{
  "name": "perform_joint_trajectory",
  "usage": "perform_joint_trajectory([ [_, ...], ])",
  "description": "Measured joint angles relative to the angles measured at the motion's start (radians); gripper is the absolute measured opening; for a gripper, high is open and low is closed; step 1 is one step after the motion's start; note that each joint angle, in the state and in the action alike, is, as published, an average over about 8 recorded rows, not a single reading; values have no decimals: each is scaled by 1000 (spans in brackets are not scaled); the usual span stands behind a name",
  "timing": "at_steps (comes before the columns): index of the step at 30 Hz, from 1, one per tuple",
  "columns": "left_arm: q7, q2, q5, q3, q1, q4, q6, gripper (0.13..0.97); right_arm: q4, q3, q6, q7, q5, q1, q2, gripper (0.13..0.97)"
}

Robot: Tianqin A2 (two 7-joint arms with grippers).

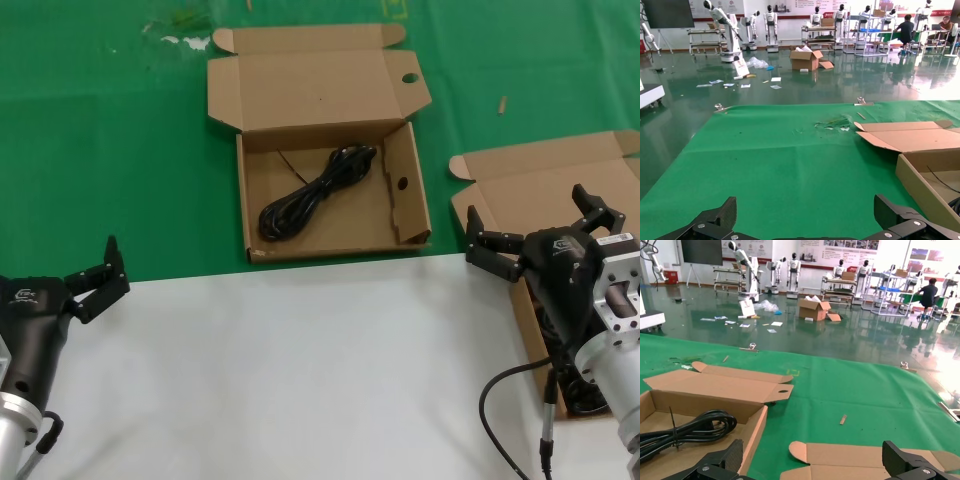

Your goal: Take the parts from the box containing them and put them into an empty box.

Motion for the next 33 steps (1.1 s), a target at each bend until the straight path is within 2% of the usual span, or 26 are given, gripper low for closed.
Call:
perform_joint_trajectory([
  [33,0,0,0,0,0,0,0,966,0,0,0,0,0,0,0,966],
])
